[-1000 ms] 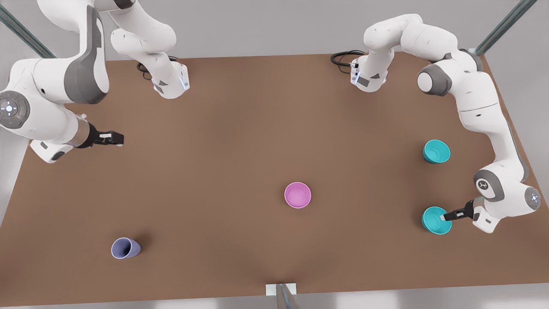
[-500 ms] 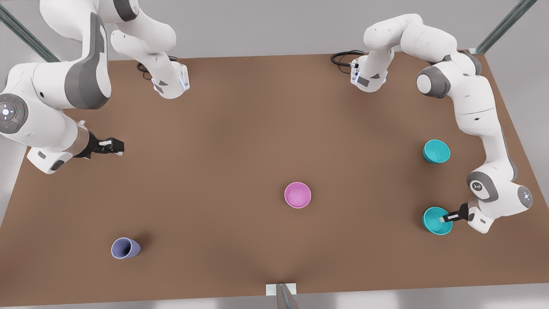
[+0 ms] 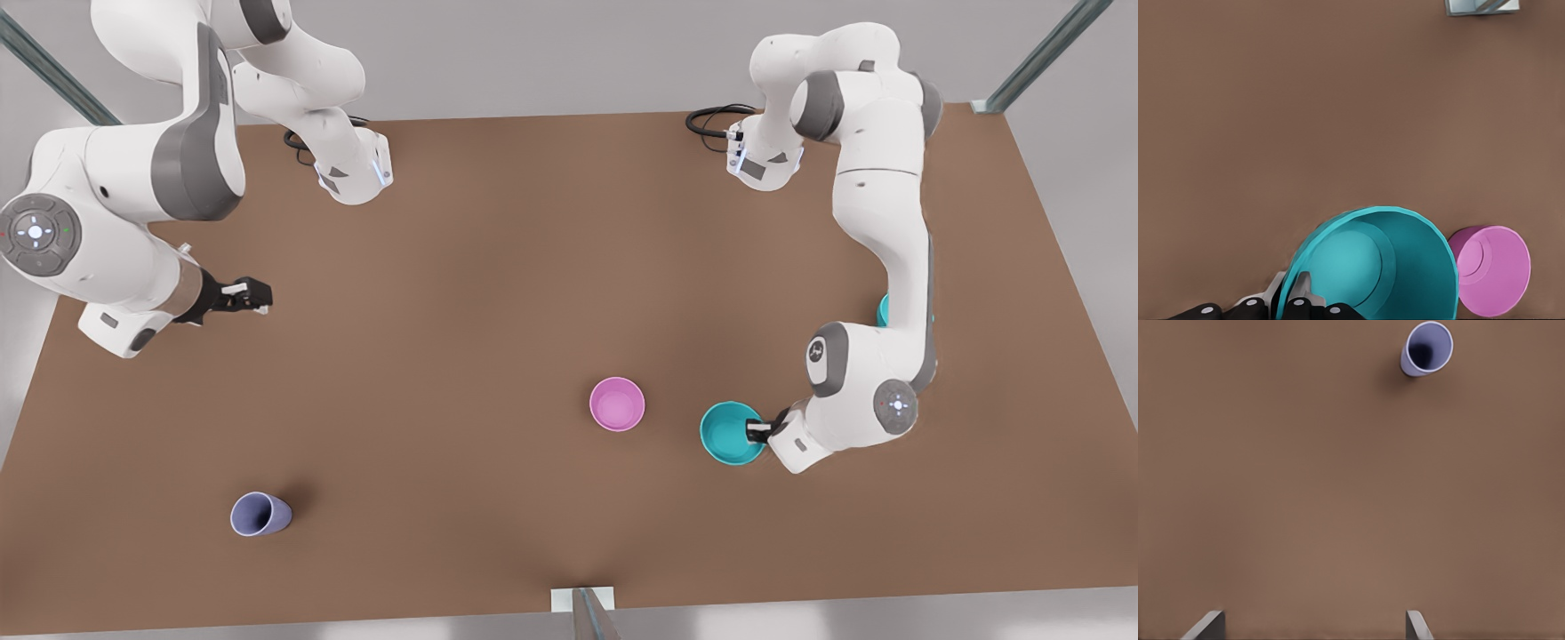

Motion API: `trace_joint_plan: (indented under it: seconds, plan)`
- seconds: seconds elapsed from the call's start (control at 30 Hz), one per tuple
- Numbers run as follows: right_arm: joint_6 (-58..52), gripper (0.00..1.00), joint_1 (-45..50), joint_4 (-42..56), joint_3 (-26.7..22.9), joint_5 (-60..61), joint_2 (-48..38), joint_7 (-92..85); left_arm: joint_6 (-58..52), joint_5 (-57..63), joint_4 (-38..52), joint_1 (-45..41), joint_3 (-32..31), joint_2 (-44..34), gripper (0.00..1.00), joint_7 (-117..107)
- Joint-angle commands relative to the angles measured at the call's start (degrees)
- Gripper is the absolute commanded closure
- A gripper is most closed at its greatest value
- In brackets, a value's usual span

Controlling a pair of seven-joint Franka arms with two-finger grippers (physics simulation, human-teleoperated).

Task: Stack the blue bowl on the pink bowl

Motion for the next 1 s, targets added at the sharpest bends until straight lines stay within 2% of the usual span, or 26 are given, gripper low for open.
trace_joint_plan:
  seconds: [0.0, 0.07, 0.27, 0.5, 0.97]
  plan:
    - [-0.67, 0.0, 0.17, 0.03, 0.0, -0.01, -0.06, -1.31, -2.02, 0.3, 0.15, -3.91, 0.11, 0.2, 0.79, -31.21]
    - [-0.67, 0.0, 0.17, 0.03, 0.0, 0.08, -0.06, -1.39, -2.02, 3.73, 0.06, -8.75, 0.03, 1.52, 0.79, -36.84]
    - [-1.02, 0.0, 0.44, 0.47, 0.09, -0.27, 0.73, -1.22, -1.49, 3.38, 0.5, -12.88, -0.24, 4.42, 0.79, -44.13]
    - [-2.69, 0.0, 0.79, 1.79, 0.09, -0.1, 1.79, -0.95, -1.58, -1.19, 0.77, -12.88, -0.76, 4.51, 0.79, -45.11]
    - [-2.69, 0.0, 0.7, 1.87, 0.0, -0.28, 1.87, -1.04, 1.67, -1.02, 0.41, -12.8, -1.64, 5.39, 0.79, -44.75]
